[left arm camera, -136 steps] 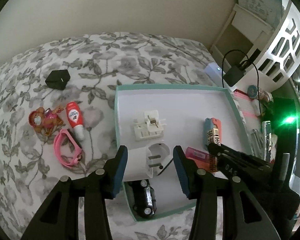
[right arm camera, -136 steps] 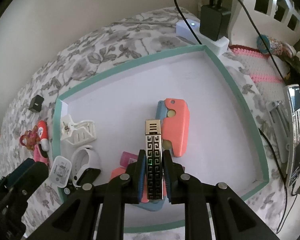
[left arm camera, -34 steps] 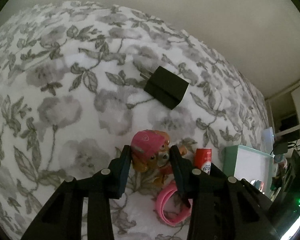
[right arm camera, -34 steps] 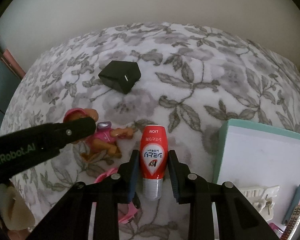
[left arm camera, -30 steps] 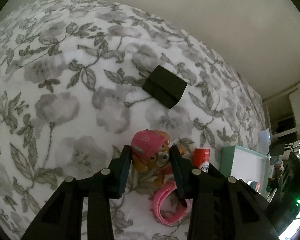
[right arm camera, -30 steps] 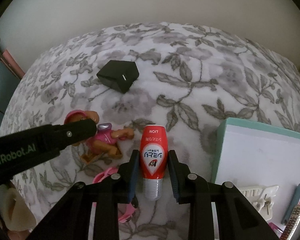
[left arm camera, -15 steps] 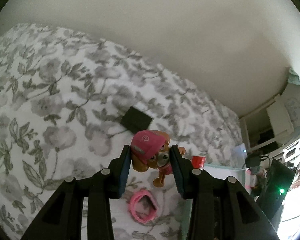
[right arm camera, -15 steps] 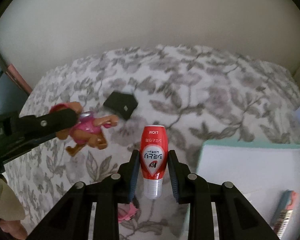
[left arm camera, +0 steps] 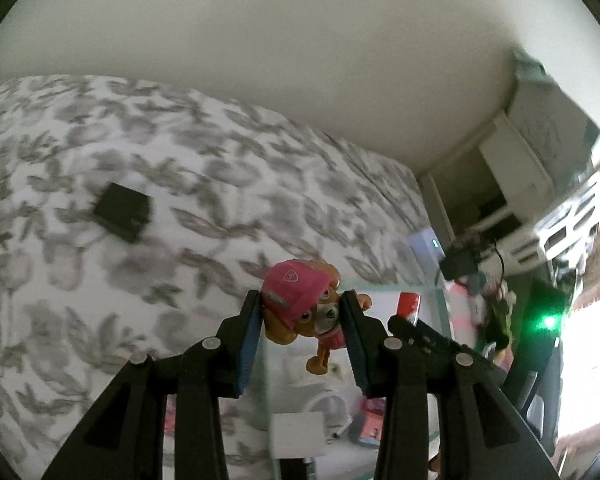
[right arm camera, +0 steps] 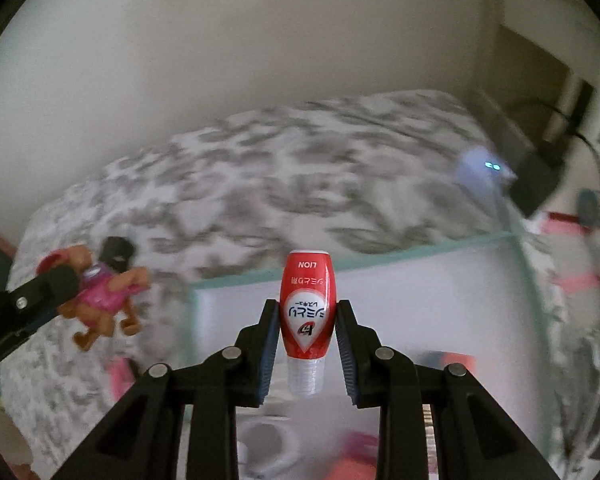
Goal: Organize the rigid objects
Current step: 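Carry the bottle and dog figure over the tray and open both grippers, then move both grippers back toward the pink watch band and black charger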
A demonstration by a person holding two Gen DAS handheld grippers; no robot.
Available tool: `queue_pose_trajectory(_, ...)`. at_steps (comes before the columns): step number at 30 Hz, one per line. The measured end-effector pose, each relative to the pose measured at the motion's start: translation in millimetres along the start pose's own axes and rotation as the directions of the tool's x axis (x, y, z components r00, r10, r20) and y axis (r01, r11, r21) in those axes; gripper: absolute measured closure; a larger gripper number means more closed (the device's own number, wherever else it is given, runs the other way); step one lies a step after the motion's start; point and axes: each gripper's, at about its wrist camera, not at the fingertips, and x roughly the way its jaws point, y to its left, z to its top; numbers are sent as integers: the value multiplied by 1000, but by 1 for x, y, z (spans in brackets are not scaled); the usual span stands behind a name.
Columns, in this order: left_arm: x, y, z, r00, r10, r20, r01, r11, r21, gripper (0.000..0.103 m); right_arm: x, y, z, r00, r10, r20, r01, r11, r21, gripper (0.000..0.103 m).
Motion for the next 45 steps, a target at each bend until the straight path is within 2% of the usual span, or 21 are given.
queue_pose_trajectory(8, 39, -49, -21, 997, 12, -70, -3, 992, 129, 62, 5, -60, -2, 997, -70, -35, 74, 990, 122, 73)
queue_pose_trajectory(16, 70, -63, -39, 988, 47, -148, -20, 984, 179, 62, 15, -69, -7, 993, -89, -72, 97, 987, 131, 73)
queue_pose_trajectory(22, 69, -64, -38, 987, 54, -148, -26, 982, 186, 61, 20, -70, -9, 990, -96, -103, 110, 984, 138, 72)
queue_pose_trajectory(24, 64, -64, -35, 988, 60, -142, -33, 982, 185, 57, 18, -70, -8, 991, -94, -96, 107, 984, 143, 71)
queue_pose_trajectory(32, 34, -58, -18, 993, 101, -64, -88, 979, 185, 54, 0, -59, 2, 993, -100, -56, 107, 986, 127, 70)
queue_pose_trajectory(34, 24, -51, -12, 991, 128, -38, -120, 977, 178, 49, -7, -53, 5, 995, -93, -36, 96, 989, 116, 70)
queue_pose_trajectory(35, 21, -47, -10, 990, 140, -29, -133, 976, 174, 42, -8, -49, 6, 996, -89, -29, 92, 990, 110, 70)
queue_pose_trajectory(36, 18, -42, -8, 987, 157, -17, -152, 974, 168, 40, -10, -44, 7, 996, -84, -22, 86, 991, 100, 67)
queue_pose_trajectory(39, 12, -25, -4, 972, 237, -2, -233, 960, 156, 38, -7, -28, 6, 997, -72, -23, 73, 995, 71, 43)
queue_pose_trajectory(40, 11, -18, -4, 963, 271, -3, -268, 952, 152, 35, -4, -22, 4, 997, -69, -29, 71, 996, 56, 42)
queue_pose_trajectory(42, 9, 4, -3, 941, 340, -7, -336, 934, 119, 19, 2, -11, 1, 997, -68, -46, 70, 997, 31, 40)
queue_pose_trajectory(45, 5, 36, -4, 918, 396, -33, -394, 917, 58, 19, 7, 6, -4, 997, -53, -52, 53, 999, 2, 27)
